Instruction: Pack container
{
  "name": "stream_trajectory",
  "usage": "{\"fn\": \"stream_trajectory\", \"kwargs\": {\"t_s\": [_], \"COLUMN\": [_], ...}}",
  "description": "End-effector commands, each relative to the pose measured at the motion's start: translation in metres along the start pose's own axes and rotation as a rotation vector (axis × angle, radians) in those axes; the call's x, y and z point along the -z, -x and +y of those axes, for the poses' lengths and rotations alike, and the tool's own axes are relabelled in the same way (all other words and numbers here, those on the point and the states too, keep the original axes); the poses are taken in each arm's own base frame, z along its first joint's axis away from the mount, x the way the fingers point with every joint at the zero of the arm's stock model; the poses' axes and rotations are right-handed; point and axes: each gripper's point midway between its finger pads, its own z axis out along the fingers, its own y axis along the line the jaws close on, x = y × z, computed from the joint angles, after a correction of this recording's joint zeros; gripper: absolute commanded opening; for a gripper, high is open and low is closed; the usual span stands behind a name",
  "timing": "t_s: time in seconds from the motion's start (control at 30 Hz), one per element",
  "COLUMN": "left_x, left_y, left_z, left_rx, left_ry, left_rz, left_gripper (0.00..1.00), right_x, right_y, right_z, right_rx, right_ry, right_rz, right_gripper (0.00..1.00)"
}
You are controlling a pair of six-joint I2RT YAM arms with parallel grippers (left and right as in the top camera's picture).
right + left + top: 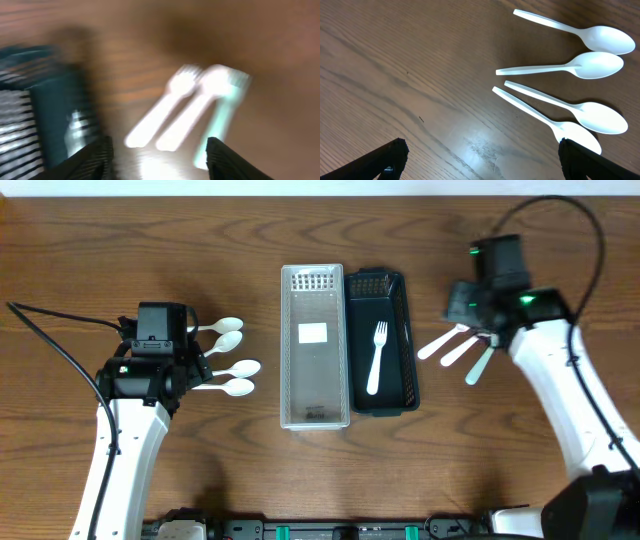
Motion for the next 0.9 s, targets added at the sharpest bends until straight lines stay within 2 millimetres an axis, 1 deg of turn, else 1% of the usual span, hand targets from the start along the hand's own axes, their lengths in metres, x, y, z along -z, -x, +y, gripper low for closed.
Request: {"fn": "stream_trajectory", "kwargs": {"t_s": [0.0, 0.1, 0.17, 0.33, 0.47, 0.63, 0.8, 0.87], "left_x": [0.002, 0.002, 0.002, 0.002, 0.002, 0.002, 0.002, 0.002], "left_y": [0.004, 0.004, 0.004, 0.004, 0.004, 0.004, 0.004, 0.004], "left_z": [0.001, 0.001, 0.001, 0.001, 0.001, 0.001, 0.001, 0.001], "left_rx": [0.001, 0.001, 0.001, 0.001, 0.001, 0.001, 0.001, 0.001], "left_ry": [0.004, 0.004, 0.004, 0.004, 0.004, 0.004, 0.004, 0.004], "left_rz": [-0.008, -0.008, -0.008, -0.008, -0.008, -0.008, -0.008, -0.008], "left_gripper": [0.98, 0.98, 0.98, 0.98, 0.98, 0.98, 0.98, 0.98], "right_x": [-0.03, -0.05, -0.061, -0.08, -0.093, -0.115, -0.128, -0.131], "right_y": [-0.014, -0.031, -0.038, -0.045, -0.052, -0.068, -0.077, -0.079], "right_z": [-0.047, -0.068, -0.076, -0.079, -0.085, -0.093, -0.098, -0.099], "right_rx": [-0.111, -0.213, -0.255, -0.266, -0.267, -0.27, -0.286, -0.31], "right_ry": [-0.135, -0.192, -0.218, -0.232, -0.271, -0.306, -0.327, -0.336], "right_rz": [0.085, 0.152, 0.181, 0.218, 0.244, 0.306, 0.338, 0.342], "right_gripper": [0.57, 0.55, 0.56, 0.56, 0.56, 0.56, 0.55, 0.53]}}
